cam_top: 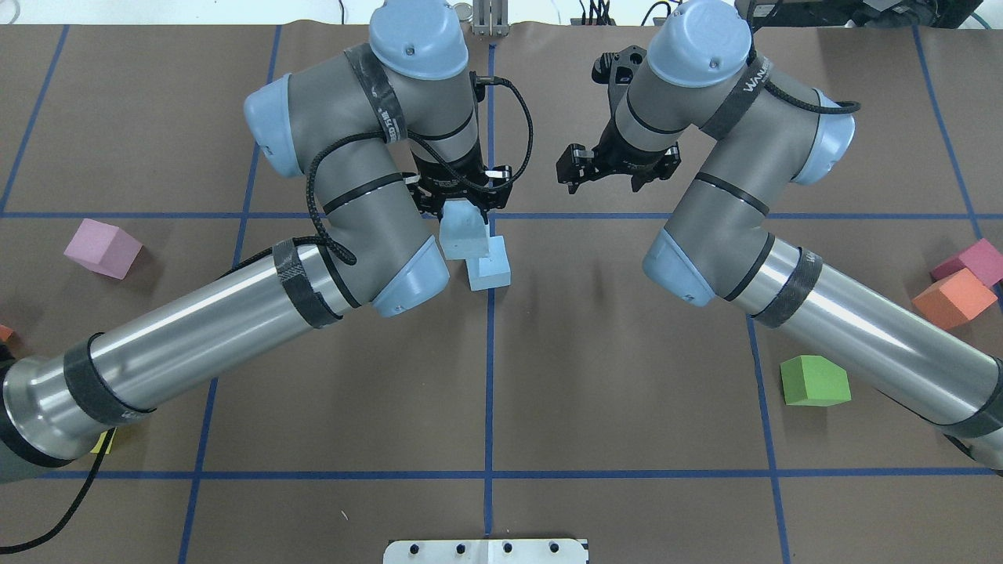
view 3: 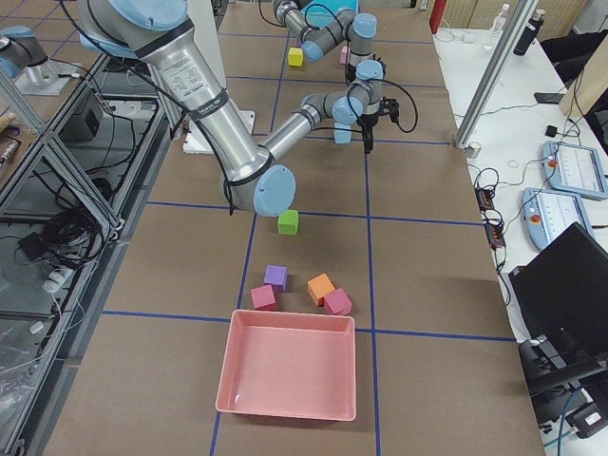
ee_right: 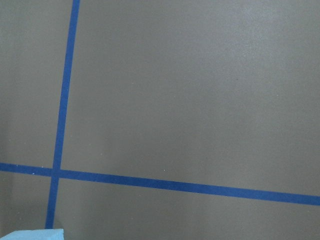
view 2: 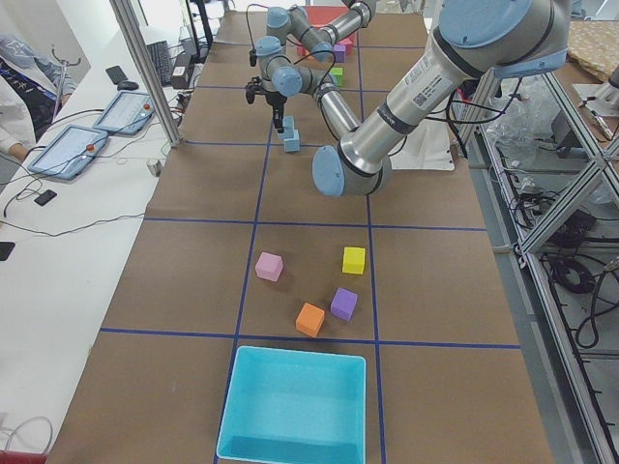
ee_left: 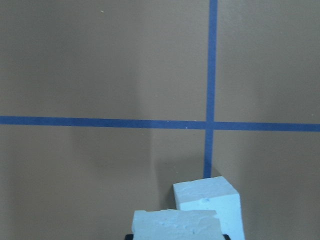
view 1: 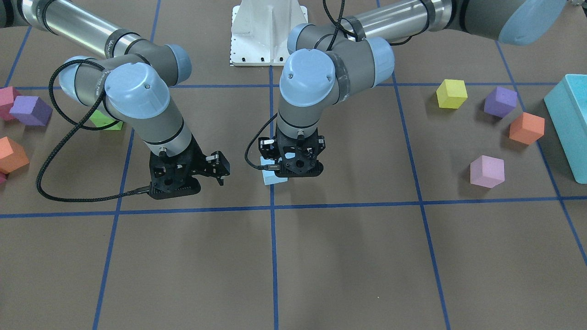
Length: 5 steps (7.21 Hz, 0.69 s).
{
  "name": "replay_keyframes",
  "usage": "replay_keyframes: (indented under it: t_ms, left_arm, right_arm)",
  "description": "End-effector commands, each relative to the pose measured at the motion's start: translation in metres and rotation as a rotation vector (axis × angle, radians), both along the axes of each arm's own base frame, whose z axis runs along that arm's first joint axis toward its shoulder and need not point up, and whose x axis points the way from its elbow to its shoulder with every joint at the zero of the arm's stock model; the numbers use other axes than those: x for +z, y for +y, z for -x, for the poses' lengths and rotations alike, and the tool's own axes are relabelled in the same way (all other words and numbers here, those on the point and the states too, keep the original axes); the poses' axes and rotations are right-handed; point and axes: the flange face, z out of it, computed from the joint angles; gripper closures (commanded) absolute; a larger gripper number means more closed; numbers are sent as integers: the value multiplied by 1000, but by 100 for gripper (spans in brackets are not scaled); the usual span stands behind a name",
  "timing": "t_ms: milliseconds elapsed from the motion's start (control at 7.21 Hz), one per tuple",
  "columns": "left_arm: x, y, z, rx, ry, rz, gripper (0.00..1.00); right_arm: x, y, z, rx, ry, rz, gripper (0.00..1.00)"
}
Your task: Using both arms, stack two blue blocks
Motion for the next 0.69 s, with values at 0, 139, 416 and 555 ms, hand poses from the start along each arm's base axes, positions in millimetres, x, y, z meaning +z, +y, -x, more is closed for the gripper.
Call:
replay_keyframes:
  t_ms: [0,139,416,555]
  left_arm:
    - [1,3,-14,-4,-2,0,40]
    - [2,6,-19,-12,-7,5,40]
    - [3,10,-23,-11,-12,2,40]
    - [4,12,-26,-7,-13,3,39]
  right_arm:
    - [3,0,0,1,4,2,0]
    - [3,0,-1,1,3,1,0]
    - [4,0,-1,1,4,2,0]
    - [5,1,-1,1,5,3,0]
